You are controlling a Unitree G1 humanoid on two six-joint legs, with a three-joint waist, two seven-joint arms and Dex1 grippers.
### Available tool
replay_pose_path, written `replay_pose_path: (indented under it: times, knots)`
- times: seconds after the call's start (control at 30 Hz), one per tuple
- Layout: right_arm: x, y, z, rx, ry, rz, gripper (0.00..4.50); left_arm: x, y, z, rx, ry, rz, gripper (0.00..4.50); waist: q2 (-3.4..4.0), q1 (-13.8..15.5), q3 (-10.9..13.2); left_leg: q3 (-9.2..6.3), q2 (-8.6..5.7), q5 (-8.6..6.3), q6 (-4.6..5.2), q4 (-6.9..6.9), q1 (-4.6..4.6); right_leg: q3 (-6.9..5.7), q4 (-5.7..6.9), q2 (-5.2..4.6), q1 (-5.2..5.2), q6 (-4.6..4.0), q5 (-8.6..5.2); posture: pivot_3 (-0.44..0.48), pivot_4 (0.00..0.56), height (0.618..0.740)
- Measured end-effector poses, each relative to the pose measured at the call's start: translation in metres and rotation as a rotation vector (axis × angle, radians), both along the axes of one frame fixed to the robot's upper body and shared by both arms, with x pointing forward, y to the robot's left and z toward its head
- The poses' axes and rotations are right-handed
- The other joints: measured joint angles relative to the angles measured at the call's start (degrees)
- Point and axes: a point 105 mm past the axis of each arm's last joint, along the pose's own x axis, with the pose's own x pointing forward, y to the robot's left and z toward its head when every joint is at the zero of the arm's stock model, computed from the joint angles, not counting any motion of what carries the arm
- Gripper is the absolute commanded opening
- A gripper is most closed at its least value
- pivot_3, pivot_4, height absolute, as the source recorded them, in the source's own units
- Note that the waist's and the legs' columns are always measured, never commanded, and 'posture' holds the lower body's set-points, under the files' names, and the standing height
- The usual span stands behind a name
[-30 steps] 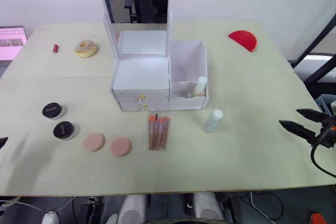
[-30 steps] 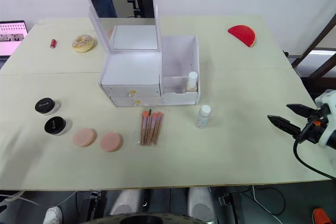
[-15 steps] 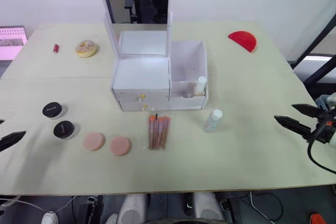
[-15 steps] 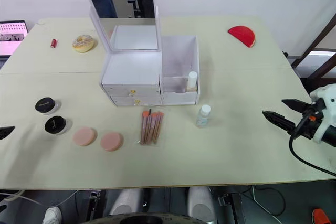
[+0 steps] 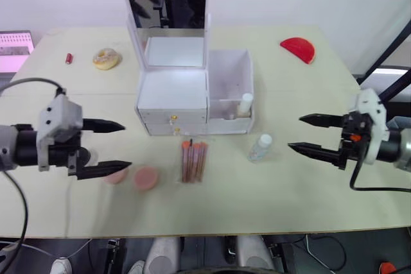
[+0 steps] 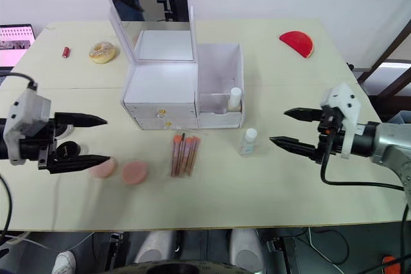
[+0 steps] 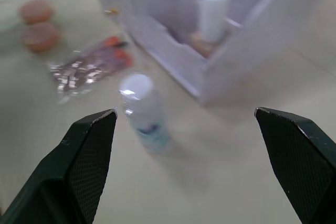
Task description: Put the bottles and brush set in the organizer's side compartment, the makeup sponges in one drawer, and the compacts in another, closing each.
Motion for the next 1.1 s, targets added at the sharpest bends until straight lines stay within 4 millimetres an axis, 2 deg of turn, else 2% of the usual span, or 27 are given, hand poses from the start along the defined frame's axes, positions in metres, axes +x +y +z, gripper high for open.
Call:
replay_pose_path:
  times: [0.17, 0.23, 0.37, 0.53, 0.9, 1.1]
  knots:
    - [0.001, 0.017, -0.002, -0.013, -0.012, 0.049, 4.47, -0.005, -0.023, 0.028, -0.051, -0.010, -0.071, 4.50, -0.01, -0.03, 0.01, 0.00, 0.03, 0.00, 0.01, 0.05, 0.03, 0.06, 0.03, 0.09, 0.00, -0.04, 0.03, 0.000, 0.150, 0.739]
    - [0.004, 0.022, -0.006, -0.017, -0.017, 0.056, 4.47, -0.005, -0.027, 0.033, -0.064, -0.013, -0.079, 4.50, -0.02, -0.08, 0.01, 0.01, 0.03, 0.01, 0.01, 0.05, 0.04, 0.09, 0.03, 0.09, 0.01, -0.04, 0.03, 0.000, 0.150, 0.739]
    - [0.013, 0.021, -0.031, -0.086, 0.009, 0.030, 4.47, -0.001, -0.035, 0.034, -0.083, 0.004, -0.076, 4.50, -0.03, -0.02, 0.01, 0.01, 0.03, 0.01, 0.01, 0.05, 0.02, 0.13, 0.02, 0.11, 0.00, -0.05, 0.04, 0.000, 0.150, 0.739]
    - [0.019, 0.028, -0.046, -0.055, 0.022, 0.027, 4.47, 0.002, -0.043, 0.031, -0.105, 0.019, -0.067, 4.50, -0.03, -0.02, 0.02, 0.04, 0.02, 0.01, 0.01, 0.05, 0.02, 0.19, 0.02, 0.13, -0.01, -0.26, 0.17, 0.000, 0.150, 0.739]
    - [0.023, 0.036, -0.041, 0.012, 0.007, 0.030, 4.47, 0.003, -0.047, 0.023, -0.085, 0.035, -0.061, 4.50, -0.07, -0.01, 0.04, 0.05, 0.03, 0.01, 0.01, 0.07, 0.03, 0.24, 0.04, 0.17, -0.01, -0.25, 0.16, 0.000, 0.150, 0.739]
    - [0.025, 0.038, -0.044, 0.031, 0.019, 0.029, 4.47, 0.005, -0.048, 0.023, -0.094, 0.027, -0.057, 4.50, -0.07, 0.00, 0.04, 0.05, 0.03, 0.01, 0.01, 0.06, 0.03, 0.25, 0.04, 0.17, -0.02, -0.29, 0.19, 0.000, 0.150, 0.739]
